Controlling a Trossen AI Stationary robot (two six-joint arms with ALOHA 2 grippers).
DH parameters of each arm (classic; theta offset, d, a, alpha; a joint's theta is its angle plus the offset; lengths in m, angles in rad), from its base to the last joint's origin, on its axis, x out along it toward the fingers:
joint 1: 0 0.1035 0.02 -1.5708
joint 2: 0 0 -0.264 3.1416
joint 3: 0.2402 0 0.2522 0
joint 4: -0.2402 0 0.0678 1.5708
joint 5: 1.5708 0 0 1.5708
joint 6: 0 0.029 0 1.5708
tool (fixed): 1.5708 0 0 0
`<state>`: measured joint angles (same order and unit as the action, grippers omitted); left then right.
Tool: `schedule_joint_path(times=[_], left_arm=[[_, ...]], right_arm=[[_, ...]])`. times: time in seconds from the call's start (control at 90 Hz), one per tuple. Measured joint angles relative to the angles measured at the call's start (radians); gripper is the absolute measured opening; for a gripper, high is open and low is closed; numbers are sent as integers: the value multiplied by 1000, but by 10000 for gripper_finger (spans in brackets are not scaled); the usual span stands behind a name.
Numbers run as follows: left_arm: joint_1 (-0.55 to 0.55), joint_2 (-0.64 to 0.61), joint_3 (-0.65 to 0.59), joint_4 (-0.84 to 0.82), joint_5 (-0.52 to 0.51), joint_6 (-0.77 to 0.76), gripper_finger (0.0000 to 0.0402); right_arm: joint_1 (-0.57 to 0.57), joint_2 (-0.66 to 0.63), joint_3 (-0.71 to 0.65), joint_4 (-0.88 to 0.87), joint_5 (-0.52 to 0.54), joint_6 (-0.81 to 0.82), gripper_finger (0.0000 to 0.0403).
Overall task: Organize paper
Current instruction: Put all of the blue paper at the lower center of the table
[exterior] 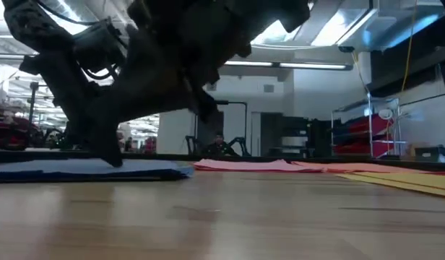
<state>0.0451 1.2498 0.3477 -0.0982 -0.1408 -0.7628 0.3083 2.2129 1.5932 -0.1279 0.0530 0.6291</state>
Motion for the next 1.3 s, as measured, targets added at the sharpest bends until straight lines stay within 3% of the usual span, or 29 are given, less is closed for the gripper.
schedule_joint_path(times=[0.311, 0.556, 0.644, 0.789, 0.9, 1.033, 1.3], left_arm=[[-142, -28, 4, -126, 2, -9, 0], [-200, -189, -1, -142, 16, -96, 0], [-222, -260, 0, -143, 20, -146, 0], [-274, -358, 0, -138, 36, -277, 0], [-315, -385, 1, -154, 36, -328, 0], [-354, -378, 1, -201, 33, -358, 0], [-380, -368, 2, -208, 15, -367, 0]], right_arm=[[-30, -43, 0, -161, 19, -3, 0], [-29, -43, 2, -168, -27, 22, 0], [-34, -43, 2, -169, -79, 44, 0], [-66, -38, 2, -178, -276, 159, 0], [-89, -21, 2, -187, -289, 238, 6], [-109, -8, 2, -163, -290, 282, 32], [-112, 42, 4, -52, -298, 372, 128]])
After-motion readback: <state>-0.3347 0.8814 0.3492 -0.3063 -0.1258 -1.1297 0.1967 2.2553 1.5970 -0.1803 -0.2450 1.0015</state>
